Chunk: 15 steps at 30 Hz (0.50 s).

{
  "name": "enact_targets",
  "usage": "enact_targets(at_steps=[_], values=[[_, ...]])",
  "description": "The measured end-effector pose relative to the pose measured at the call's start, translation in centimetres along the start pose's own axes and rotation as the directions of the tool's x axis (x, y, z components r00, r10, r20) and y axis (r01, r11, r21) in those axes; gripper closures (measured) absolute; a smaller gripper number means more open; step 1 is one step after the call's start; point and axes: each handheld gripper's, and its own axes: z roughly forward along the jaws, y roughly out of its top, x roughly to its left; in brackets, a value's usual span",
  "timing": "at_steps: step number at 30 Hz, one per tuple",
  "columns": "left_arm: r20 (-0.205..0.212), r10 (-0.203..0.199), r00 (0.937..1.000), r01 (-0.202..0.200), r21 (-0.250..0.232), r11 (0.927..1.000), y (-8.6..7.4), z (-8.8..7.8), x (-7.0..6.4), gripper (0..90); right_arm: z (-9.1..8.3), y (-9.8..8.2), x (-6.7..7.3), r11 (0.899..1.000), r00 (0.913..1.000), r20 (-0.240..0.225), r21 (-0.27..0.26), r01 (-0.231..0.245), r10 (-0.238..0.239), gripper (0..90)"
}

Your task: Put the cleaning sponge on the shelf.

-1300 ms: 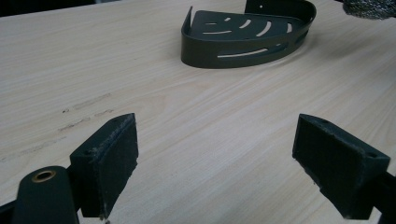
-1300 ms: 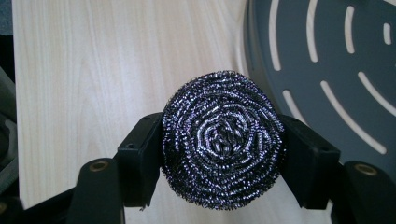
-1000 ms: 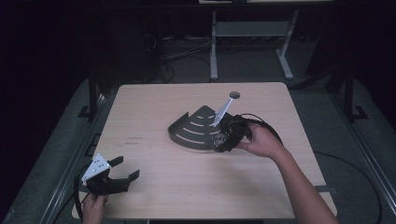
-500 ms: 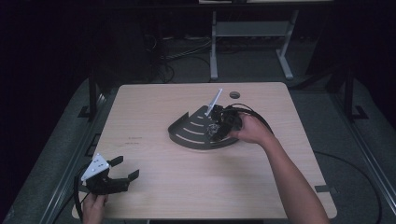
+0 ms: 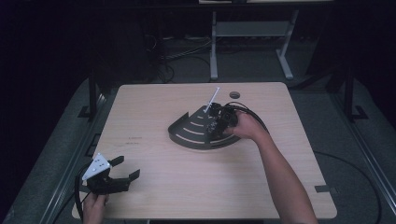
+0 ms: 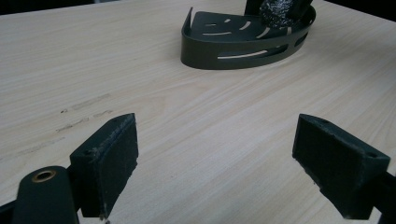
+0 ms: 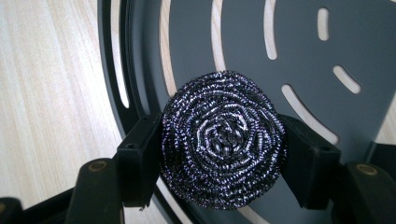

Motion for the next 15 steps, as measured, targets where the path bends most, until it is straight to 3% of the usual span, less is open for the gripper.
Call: enact_targets(at_steps=[15], values=[[0.001,0.003,1.0000,-0.003,0.001,1.0000,0.0,0.1,-0.1,13.7,1.4,0.9,-0.3,1.000,1.0000,0.001,0.003,-0.006,0.006,34.7]])
